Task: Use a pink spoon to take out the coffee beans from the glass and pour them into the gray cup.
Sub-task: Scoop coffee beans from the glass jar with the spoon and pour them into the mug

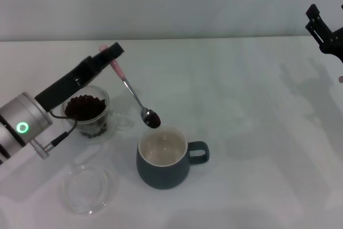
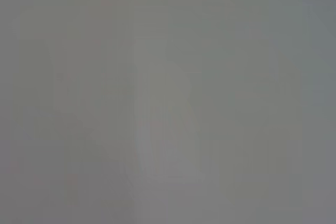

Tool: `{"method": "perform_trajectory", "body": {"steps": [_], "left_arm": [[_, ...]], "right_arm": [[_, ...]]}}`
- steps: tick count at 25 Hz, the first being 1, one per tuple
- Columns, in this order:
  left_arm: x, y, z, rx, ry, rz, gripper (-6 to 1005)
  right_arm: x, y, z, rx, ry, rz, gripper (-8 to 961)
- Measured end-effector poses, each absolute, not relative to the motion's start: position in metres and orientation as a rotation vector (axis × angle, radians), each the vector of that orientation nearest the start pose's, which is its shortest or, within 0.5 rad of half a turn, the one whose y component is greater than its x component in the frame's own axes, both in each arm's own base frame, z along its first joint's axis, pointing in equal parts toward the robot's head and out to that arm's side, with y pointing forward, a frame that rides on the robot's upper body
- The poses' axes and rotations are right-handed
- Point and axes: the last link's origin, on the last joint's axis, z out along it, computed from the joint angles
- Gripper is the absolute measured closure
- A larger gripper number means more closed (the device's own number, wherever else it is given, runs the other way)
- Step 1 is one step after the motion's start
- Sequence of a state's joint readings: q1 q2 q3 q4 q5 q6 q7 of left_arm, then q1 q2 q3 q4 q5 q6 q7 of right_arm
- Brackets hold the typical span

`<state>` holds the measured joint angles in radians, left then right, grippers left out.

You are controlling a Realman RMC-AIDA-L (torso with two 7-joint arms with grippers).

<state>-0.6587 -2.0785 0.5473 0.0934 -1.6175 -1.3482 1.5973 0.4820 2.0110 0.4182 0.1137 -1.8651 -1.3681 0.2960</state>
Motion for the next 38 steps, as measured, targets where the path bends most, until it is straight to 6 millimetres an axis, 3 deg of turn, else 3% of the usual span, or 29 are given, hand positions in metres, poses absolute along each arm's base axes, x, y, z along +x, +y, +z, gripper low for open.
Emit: {"method": "perform_trajectory", "body": {"steps": [11, 20, 29, 38], "left_arm": [[-0.220, 0.359, -0.061, -2.355, -1.150, -1.217, 861], [-0.209, 0.355, -0.061, -2.562, -0.821, -1.105, 861], [-0.209, 0.360, -0.052, -2.545, -0.731, -1.102, 862], [-0.224, 0.359, -0.034, -2.329, -0.912, -1.269, 862]], "right_arm": [[0.321, 0.331, 0.023, -1.547, 0.476, 0.912, 82], [0.319, 0.327, 0.021, -1.541, 0.483, 0.931, 82], [0.321, 0.321, 0.022, -1.528, 0.475, 0.948, 82], [0.321, 0.322, 0.024, -1.528, 0.467, 0.946, 82]]}}
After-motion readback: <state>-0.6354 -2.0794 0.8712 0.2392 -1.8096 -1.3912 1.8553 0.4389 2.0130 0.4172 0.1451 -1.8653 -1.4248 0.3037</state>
